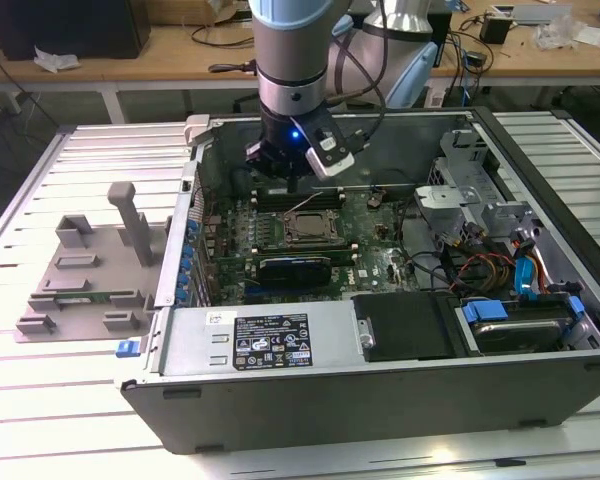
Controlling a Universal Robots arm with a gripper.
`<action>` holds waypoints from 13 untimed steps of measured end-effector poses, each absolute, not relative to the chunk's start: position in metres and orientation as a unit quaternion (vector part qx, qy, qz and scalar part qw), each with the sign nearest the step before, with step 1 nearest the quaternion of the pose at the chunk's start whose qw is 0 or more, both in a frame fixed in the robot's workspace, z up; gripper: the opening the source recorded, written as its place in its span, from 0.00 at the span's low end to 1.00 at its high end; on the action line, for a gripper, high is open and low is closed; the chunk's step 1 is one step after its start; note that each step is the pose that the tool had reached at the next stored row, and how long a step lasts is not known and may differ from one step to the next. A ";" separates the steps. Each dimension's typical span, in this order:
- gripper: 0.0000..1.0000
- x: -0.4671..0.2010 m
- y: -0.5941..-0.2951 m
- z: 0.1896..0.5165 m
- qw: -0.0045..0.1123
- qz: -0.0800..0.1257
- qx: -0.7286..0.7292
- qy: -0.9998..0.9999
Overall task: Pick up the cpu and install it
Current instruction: 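Install the first cpu locking lever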
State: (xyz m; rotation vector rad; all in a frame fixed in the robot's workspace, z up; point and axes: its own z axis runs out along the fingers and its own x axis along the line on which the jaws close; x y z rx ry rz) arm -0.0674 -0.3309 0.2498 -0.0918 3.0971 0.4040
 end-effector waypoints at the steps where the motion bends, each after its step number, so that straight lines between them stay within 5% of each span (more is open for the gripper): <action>1: 0.11 -0.067 -0.331 0.249 0.019 0.127 -0.031 0.991; 5: 0.11 -0.067 -0.331 0.248 0.043 0.124 -0.034 0.991; 13: 0.11 -0.066 -0.330 0.235 0.043 0.099 -0.035 0.994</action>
